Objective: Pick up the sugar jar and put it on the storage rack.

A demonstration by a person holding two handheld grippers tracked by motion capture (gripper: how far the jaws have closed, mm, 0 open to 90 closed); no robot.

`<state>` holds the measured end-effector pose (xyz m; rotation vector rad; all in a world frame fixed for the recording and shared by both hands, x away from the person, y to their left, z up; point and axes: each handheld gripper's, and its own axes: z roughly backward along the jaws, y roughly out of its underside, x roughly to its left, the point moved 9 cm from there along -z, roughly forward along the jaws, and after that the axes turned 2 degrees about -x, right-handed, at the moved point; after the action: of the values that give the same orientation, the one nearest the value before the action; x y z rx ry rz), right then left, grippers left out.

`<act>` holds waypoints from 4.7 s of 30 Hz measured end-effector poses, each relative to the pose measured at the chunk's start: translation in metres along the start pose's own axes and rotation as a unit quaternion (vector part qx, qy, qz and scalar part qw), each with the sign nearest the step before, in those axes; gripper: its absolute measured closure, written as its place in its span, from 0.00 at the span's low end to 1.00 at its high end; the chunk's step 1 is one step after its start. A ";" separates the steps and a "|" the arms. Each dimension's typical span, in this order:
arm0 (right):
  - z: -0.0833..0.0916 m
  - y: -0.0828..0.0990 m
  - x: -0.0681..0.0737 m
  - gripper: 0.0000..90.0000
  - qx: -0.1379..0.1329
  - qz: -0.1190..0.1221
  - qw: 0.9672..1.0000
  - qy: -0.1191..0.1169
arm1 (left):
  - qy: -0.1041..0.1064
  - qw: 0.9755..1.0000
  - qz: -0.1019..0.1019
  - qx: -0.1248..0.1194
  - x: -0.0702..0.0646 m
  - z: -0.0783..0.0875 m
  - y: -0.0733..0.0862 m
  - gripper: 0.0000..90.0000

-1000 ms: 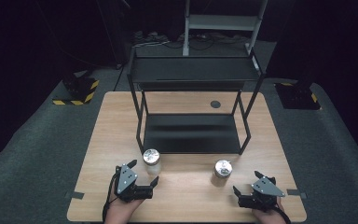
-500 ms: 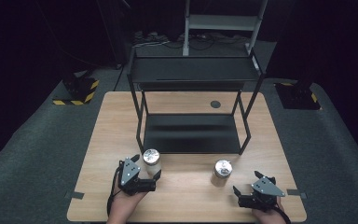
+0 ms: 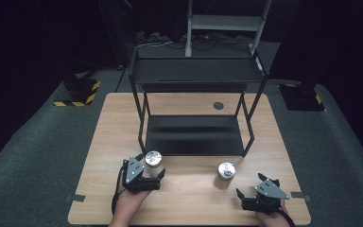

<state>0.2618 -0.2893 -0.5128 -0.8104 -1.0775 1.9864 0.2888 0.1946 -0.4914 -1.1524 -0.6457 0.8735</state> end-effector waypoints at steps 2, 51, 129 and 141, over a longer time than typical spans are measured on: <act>0.000 0.000 0.000 0.00 0.000 0.000 1.000 -0.001 | 0.002 1.000 0.010 -0.002 0.001 -0.003 0.002 0.02; -0.001 -0.001 0.001 0.00 0.004 0.007 1.000 0.000 | 0.007 0.998 0.013 -0.059 0.008 0.000 -0.012 0.38; 0.000 -0.001 -0.002 0.00 0.005 -0.007 1.000 -0.004 | 0.013 0.980 -0.020 -0.199 0.020 0.009 -0.220 0.38; 0.000 0.000 -0.002 0.00 0.003 -0.008 1.000 -0.005 | 0.006 0.977 -0.022 -0.212 0.026 -0.001 -0.243 0.38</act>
<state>0.2631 -0.2906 -0.5122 -0.7866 -1.0794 1.9824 0.3644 0.1781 -0.2595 -1.5169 -0.8698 0.7078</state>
